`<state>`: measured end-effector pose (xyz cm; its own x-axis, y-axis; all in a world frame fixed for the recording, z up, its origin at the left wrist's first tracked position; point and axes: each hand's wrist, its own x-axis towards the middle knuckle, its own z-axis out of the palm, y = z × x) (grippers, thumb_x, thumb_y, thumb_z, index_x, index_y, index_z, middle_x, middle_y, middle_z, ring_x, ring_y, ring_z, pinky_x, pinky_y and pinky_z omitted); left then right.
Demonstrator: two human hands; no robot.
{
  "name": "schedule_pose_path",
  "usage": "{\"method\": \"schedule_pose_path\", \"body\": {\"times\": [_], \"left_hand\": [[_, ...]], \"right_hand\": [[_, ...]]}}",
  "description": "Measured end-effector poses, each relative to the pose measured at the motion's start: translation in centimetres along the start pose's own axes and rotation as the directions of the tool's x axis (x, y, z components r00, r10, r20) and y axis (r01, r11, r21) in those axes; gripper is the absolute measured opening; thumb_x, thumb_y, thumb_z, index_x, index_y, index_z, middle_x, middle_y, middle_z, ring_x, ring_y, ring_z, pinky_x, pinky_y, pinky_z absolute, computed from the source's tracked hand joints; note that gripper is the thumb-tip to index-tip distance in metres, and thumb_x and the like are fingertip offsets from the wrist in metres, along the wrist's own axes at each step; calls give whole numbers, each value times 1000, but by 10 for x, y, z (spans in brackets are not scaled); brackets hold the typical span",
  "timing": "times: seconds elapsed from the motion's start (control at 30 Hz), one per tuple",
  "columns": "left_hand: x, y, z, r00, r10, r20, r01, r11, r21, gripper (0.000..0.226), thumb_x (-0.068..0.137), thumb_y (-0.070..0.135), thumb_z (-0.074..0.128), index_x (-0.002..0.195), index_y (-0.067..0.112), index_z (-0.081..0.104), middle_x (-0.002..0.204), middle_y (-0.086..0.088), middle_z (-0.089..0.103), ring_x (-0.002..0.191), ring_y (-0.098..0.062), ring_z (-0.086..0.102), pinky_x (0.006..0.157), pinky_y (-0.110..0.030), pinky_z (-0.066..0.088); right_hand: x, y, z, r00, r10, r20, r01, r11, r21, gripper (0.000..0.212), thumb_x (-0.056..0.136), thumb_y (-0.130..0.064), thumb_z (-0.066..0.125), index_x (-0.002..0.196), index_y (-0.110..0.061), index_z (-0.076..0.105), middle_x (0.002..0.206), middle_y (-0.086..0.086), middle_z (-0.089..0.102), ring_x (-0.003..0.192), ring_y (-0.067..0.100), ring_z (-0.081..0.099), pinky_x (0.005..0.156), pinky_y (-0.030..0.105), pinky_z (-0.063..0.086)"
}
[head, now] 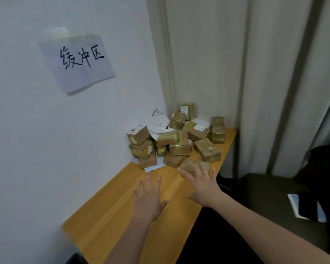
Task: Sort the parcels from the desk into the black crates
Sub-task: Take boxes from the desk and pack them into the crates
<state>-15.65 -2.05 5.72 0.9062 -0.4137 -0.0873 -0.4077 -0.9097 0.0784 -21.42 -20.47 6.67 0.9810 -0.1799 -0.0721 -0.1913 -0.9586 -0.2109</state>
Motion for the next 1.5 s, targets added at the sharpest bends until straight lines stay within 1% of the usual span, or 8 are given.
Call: {"method": "schedule_pose_path", "body": {"times": [0.3, 0.5, 0.63, 0.73, 0.9, 1.23, 1.33, 1.5], "left_hand": [[101, 110, -2, 989, 140, 50, -141, 990, 18, 89, 94, 53, 55, 155, 35, -8, 163, -2, -18, 149, -37, 2, 116, -60, 19], [161, 104, 0, 992, 111, 61, -115, 991, 73, 87, 94, 53, 54, 155, 35, -6, 163, -2, -16, 150, -35, 2, 117, -58, 19], [215, 87, 2, 995, 58, 79, -63, 995, 73, 88, 94, 55, 52, 155, 35, -8, 163, -3, -17, 150, -35, 4, 116, -59, 19], [262, 74, -3, 998, 41, 56, -42, 999, 18, 89, 93, 55, 55, 156, 35, -5, 163, -3, -17, 150, -37, 2, 116, -59, 20], [322, 48, -11, 999, 20, 42, -19, 999, -30, 81, 96, 47, 54, 154, 36, -1, 163, -5, -9, 149, -37, 0, 118, -58, 15], [384, 16, 14, 991, -66, 113, 76, 993, -89, 85, 95, 52, 53, 156, 31, -2, 163, -8, -13, 149, -38, 0, 116, -58, 22], [404, 9, 16, 980, -141, 137, 148, 988, -45, 85, 96, 52, 50, 156, 31, -5, 163, -6, -13, 149, -36, 5, 115, -57, 23], [453, 9, 13, 939, -294, 176, 301, 953, -13, 86, 95, 51, 52, 156, 32, -4, 163, -7, -8, 146, -37, 15, 113, -59, 24]], "right_hand": [[65, 141, -38, 994, 110, 30, -111, 993, 28, 86, 95, -32, 60, 153, -47, -3, 164, 4, -9, 150, 36, -8, 114, 68, -2], [127, 145, -14, 992, 115, 44, -117, 991, 70, 79, 96, -32, 55, 152, -48, 1, 163, 1, -6, 150, 34, -6, 115, 68, 0], [173, 151, -14, 987, 136, 83, -141, 988, 60, 83, 95, -16, 51, 152, -48, 0, 163, 1, -6, 150, 35, -8, 114, 68, -3], [220, 157, -21, 988, 135, 73, -139, 989, 45, 85, 95, -23, 56, 149, -51, -3, 164, 4, -8, 150, 36, -8, 113, 69, -3], [281, 150, -38, 997, 71, -22, -71, 997, 19, 83, 92, -31, 62, 150, -49, 4, 164, 3, -2, 150, 35, -1, 115, 68, 4], [384, 135, -9, 986, -68, 156, 78, 995, -59, 90, 93, -35, 60, 151, -38, -9, 162, 6, -5, 149, 35, 4, 116, 66, 14], [426, 128, 3, 969, -114, 218, 109, 993, 32, 81, 95, -27, 54, 151, -42, -3, 162, 11, -3, 148, 39, 1, 113, 70, 4], [494, 125, 5, 906, -286, 313, 267, 958, 103, 78, 101, -37, 48, 158, -26, -5, 163, 15, -9, 150, 35, -8, 119, 52, 0]]}}
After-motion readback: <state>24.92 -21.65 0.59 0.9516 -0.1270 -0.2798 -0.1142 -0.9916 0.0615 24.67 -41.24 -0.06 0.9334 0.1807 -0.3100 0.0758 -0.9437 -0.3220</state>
